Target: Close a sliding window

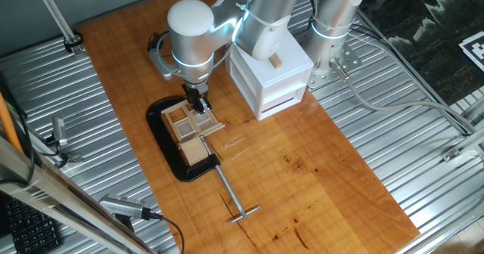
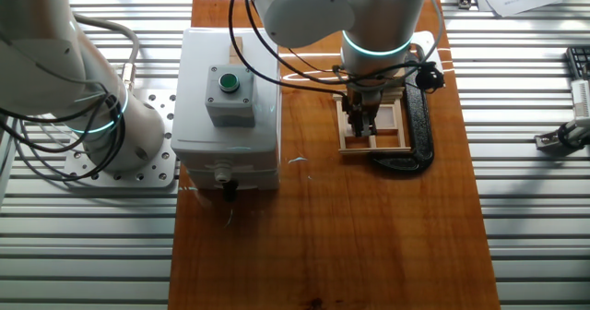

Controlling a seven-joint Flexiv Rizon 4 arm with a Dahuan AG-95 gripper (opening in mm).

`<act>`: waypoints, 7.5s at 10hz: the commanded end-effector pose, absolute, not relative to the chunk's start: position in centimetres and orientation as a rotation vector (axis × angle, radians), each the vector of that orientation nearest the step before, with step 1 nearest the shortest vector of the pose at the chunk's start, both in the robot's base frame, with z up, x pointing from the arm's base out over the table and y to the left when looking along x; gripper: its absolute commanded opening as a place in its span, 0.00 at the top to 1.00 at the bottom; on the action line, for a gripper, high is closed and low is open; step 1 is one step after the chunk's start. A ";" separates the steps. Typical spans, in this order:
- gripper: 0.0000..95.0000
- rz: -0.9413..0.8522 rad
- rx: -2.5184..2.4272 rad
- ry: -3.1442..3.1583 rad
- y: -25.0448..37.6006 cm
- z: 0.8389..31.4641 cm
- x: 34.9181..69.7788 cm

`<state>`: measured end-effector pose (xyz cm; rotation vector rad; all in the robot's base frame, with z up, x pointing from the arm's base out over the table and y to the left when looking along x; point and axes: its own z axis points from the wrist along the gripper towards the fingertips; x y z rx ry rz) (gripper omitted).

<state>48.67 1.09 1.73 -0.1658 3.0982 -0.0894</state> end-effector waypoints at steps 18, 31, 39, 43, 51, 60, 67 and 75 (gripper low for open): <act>1.00 -0.095 -0.217 3.077 -1.1 -1.1 48.5; 1.00 -0.108 -0.249 3.070 -2.4 -1.3 48.6; 1.00 -0.130 -0.250 3.067 -2.5 -1.4 48.7; 1.00 -0.140 -0.253 3.061 -2.5 -1.6 48.7; 1.00 -0.043 -0.164 3.076 -1.7 -0.9 49.0; 1.00 -0.085 -0.172 3.117 -0.6 2.8 50.0; 1.00 -0.056 -0.111 3.083 1.4 7.5 50.9; 1.00 -0.054 -0.159 3.072 2.2 8.6 51.7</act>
